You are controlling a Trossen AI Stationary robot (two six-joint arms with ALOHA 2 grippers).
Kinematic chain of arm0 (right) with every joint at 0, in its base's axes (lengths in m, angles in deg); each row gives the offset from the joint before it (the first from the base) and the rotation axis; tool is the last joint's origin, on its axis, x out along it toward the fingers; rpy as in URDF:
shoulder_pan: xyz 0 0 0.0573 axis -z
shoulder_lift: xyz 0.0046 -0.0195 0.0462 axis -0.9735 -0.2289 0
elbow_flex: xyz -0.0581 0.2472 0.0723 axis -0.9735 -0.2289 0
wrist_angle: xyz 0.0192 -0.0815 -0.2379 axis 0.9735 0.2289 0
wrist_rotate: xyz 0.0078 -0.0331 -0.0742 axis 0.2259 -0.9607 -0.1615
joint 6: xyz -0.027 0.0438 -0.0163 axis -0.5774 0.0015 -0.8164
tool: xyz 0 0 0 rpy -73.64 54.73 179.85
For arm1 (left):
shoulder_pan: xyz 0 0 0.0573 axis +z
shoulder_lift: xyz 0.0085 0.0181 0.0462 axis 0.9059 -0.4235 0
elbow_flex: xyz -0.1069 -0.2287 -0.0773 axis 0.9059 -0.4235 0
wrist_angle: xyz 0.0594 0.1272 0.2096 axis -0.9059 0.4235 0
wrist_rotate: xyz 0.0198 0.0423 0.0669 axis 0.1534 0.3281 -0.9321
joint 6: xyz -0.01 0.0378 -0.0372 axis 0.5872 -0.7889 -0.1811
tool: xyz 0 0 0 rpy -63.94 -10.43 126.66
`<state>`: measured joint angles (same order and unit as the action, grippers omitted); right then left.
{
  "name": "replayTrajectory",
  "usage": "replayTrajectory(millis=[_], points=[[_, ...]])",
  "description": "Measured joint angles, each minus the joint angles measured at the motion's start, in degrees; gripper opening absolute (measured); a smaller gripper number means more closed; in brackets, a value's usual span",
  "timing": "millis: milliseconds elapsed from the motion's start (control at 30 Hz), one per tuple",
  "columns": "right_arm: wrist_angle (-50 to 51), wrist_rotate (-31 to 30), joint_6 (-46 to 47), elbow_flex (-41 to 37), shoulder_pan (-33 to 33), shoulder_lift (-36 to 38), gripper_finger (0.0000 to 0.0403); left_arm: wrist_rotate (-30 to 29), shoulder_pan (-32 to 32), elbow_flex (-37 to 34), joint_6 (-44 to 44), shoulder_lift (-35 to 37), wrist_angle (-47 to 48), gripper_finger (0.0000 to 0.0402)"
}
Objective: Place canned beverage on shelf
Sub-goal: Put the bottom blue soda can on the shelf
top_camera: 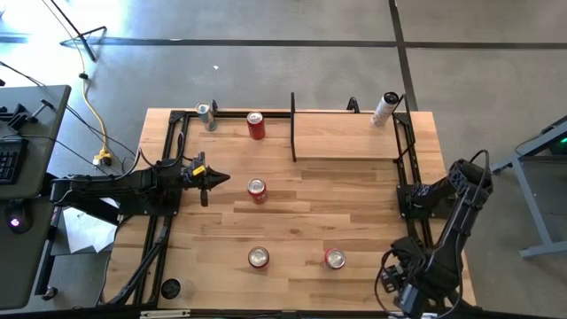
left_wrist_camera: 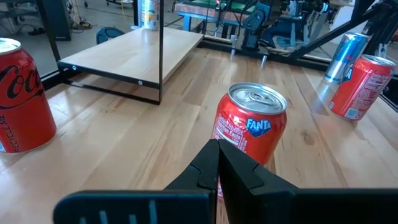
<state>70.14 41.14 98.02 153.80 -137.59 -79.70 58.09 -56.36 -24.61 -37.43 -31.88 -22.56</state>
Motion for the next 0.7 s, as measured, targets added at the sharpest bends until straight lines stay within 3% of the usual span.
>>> replayTrajectory(millis=[300,700], points=[[-0.25,-1.73,0.72,-0.32,-0.21,0.00,0.0295,0.00,0.00,0.00,0.01,-0.01,0.04,0.0000],[-16.32,0.67,-2.66,-13.39,0.07,0.27,0.0295,0.02,0.01,0.00,0.71,0.00,0.09,0.0000]])
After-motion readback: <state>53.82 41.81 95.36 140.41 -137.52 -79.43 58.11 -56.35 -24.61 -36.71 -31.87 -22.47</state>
